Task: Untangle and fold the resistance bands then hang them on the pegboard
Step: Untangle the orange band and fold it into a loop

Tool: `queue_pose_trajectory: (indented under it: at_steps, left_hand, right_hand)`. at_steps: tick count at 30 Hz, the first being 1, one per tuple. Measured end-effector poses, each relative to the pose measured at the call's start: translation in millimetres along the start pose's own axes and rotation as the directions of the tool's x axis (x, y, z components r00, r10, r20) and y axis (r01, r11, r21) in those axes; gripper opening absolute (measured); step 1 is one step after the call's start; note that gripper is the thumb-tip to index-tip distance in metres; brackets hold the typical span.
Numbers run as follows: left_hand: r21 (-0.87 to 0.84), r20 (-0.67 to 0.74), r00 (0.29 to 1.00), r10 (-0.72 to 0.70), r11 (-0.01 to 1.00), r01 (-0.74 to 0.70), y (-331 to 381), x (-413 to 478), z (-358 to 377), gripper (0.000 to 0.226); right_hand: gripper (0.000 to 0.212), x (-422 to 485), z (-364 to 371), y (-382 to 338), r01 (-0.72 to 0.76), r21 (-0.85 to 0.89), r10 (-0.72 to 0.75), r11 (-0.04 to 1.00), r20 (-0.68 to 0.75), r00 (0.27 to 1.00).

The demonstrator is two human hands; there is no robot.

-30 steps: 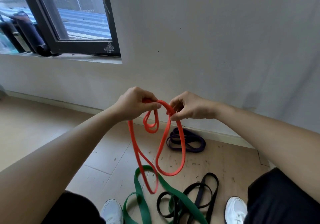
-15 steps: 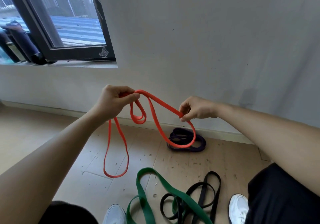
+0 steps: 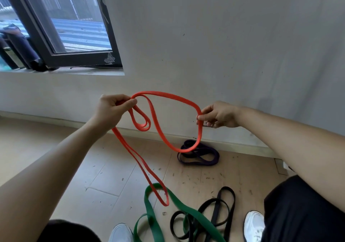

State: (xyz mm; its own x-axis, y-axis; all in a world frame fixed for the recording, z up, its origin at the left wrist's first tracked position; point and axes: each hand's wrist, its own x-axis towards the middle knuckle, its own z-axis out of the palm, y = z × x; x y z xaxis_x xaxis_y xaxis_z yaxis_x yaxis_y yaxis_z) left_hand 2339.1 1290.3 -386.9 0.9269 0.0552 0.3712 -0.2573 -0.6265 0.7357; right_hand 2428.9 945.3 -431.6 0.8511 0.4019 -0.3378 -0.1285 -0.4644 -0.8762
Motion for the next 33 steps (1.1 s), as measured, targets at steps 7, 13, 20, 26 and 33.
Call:
queue_pose_trajectory:
  at_steps: [7,13,20,26,33]
  left_hand:
    - [0.059,0.002,0.996,-0.085,0.995,0.085,-18.6,-3.7,-6.9,0.02]
    - [0.059,0.021,0.993,-0.113,0.992,0.111,-20.4,-3.9,-7.9,0.019]
    - [0.096,0.091,0.995,-0.05,0.995,0.041,-13.5,-3.2,-2.4,0.005]
    - [0.053,0.044,0.998,-0.045,0.998,0.043,-12.9,-3.5,-4.7,0.008]
    - [0.05,0.155,0.988,-0.013,0.999,0.006,-6.1,-5.1,-0.7,0.009]
  right_hand:
    - [0.033,-17.1,-21.4,-7.4,-0.024,0.349,-0.016,0.937,0.11,0.994]
    - [0.027,-17.9,-26.8,-2.3,0.006,0.151,-0.017,0.989,0.071,0.997]
    - [0.012,-4.0,-13.1,14.2,0.056,-0.636,-0.196,0.77,-0.152,0.969]
    - [0.017,6.1,-23.7,23.3,-0.031,-0.671,-0.202,0.741,-0.266,0.943]
    - [0.014,3.6,-18.5,22.6,-0.001,-0.629,-0.091,0.777,-0.114,0.989]
